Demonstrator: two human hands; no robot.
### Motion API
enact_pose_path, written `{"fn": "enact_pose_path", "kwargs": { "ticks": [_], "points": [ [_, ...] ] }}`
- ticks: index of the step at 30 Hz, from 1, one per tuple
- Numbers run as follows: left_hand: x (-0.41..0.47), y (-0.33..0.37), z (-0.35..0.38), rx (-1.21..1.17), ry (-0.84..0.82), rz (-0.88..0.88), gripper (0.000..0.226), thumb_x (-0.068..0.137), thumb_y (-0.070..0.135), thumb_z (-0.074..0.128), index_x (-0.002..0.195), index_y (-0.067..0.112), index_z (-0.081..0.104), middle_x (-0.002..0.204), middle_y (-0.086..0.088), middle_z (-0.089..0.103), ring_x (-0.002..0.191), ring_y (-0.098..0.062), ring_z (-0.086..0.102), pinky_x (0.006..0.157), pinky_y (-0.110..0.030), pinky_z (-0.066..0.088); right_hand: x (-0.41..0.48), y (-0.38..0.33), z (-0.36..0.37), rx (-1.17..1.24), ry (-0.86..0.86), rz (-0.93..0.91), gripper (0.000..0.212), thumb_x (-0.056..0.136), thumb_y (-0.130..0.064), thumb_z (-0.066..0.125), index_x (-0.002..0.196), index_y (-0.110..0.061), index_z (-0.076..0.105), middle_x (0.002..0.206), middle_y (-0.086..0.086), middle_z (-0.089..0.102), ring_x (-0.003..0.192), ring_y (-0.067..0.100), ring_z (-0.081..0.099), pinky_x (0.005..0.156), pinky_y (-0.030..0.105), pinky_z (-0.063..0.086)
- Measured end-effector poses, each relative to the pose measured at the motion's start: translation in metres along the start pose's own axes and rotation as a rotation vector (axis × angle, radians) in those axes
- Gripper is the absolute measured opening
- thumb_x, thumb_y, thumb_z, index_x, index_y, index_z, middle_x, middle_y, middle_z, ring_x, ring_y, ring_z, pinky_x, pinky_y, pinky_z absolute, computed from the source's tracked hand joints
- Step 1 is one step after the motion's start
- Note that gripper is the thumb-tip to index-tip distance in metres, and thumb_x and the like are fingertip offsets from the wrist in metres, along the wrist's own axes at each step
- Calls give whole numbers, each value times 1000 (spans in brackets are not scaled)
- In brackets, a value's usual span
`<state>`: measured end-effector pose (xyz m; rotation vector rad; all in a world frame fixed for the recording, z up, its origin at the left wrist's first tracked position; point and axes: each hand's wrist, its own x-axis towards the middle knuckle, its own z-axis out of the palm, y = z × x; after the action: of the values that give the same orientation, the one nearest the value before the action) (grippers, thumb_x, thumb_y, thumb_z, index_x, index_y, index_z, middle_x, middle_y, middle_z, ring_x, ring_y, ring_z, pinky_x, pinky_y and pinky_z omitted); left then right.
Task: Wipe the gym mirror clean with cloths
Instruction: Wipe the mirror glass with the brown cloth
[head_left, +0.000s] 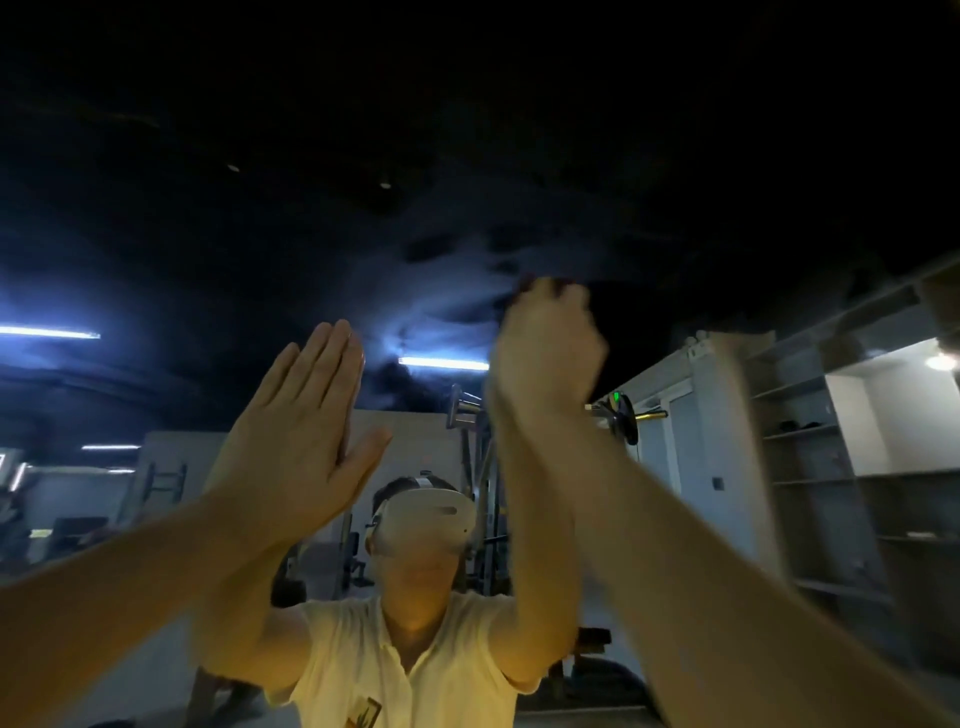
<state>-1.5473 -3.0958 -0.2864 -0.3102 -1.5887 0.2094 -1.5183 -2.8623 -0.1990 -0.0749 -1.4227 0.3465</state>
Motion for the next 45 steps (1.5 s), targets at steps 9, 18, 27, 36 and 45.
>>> {"fn": "enact_pose_path", "kwargs": {
  "ticks": [9,18,27,36,45],
  "points": [
    [-2,-1,-6,-78,-28,10,89,102,68,19,164,6,4,173,-12,0,161,-22,-2,130,-45,7,-59,-3,-17,6,-237,-682,48,96,-27,61,140,-17,44,127,11,51,95,20,60,69,31,46],
    [0,14,-7,-40,-76,-94,90,101,70,7,164,6,-3,173,-13,-5,160,-25,-6,130,-49,5,16,101,-26,-78,-95,76,32,103,-22,49,133,-10,53,122,19,55,95,36,64,69,37,43],
    [-18,-46,-34,27,-162,131,71,107,53,12,162,10,18,170,-14,22,158,-27,16,129,-43,10,-108,-38,-12,192,-291,-304,49,99,-35,55,142,-15,43,126,11,53,99,20,62,84,35,57],
    [-58,-120,-42,35,-129,-99,83,104,63,17,162,3,23,169,-16,20,157,-31,19,129,-31,-5,-62,-8,-18,-12,-319,-591,38,101,-36,53,137,-26,44,114,6,50,78,9,51,64,25,46],
    [-60,-114,-10,-5,-32,-115,86,104,64,19,164,4,5,173,-14,2,161,-26,0,130,-48,6,-46,-108,20,91,18,-96,32,97,-31,45,124,-21,60,117,10,55,98,24,56,86,38,51]
  ]
}}
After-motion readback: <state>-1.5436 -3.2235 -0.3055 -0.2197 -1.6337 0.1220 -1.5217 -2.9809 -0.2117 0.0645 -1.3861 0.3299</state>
